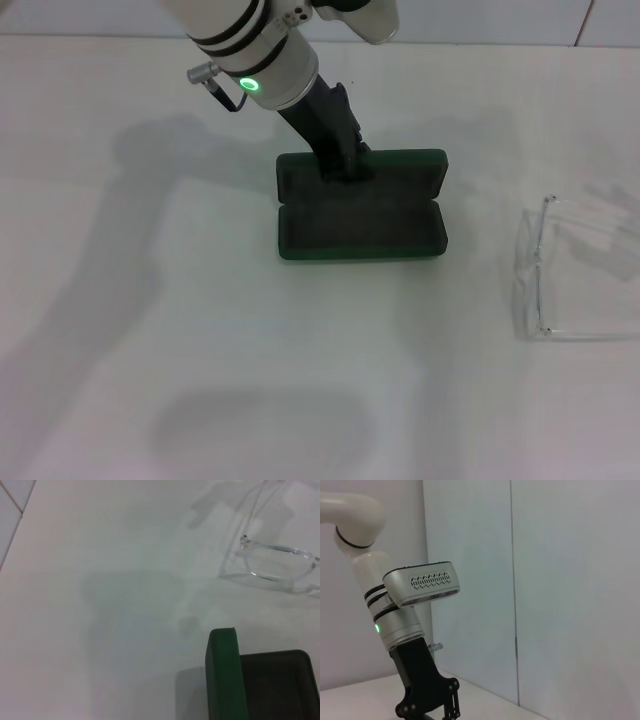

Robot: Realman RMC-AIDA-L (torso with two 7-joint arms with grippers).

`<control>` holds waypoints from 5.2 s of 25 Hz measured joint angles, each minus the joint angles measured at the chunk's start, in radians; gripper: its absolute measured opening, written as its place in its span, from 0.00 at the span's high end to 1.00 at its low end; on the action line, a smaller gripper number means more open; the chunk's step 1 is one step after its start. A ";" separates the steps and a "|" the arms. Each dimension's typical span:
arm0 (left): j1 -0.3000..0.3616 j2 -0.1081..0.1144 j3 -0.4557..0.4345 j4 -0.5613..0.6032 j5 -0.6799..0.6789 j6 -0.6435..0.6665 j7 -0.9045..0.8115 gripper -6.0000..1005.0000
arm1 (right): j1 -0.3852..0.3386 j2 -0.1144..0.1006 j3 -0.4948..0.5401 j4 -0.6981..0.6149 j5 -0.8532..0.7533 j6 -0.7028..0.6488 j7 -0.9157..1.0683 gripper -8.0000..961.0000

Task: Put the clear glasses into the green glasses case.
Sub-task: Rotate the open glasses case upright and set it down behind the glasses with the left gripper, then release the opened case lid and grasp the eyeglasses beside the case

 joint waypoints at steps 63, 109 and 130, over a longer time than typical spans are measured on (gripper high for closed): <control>-0.011 0.029 0.000 -0.409 -0.509 0.388 0.022 0.56 | -0.006 0.002 0.004 0.001 -0.008 -0.018 -0.023 0.23; 0.137 0.001 0.002 -0.862 -0.302 0.492 0.216 0.95 | -0.002 0.013 0.004 0.055 -0.025 -0.031 -0.029 0.24; 0.143 0.265 0.002 -0.311 -0.214 0.734 0.191 0.96 | 0.026 0.010 0.005 0.076 -0.022 -0.011 -0.029 0.24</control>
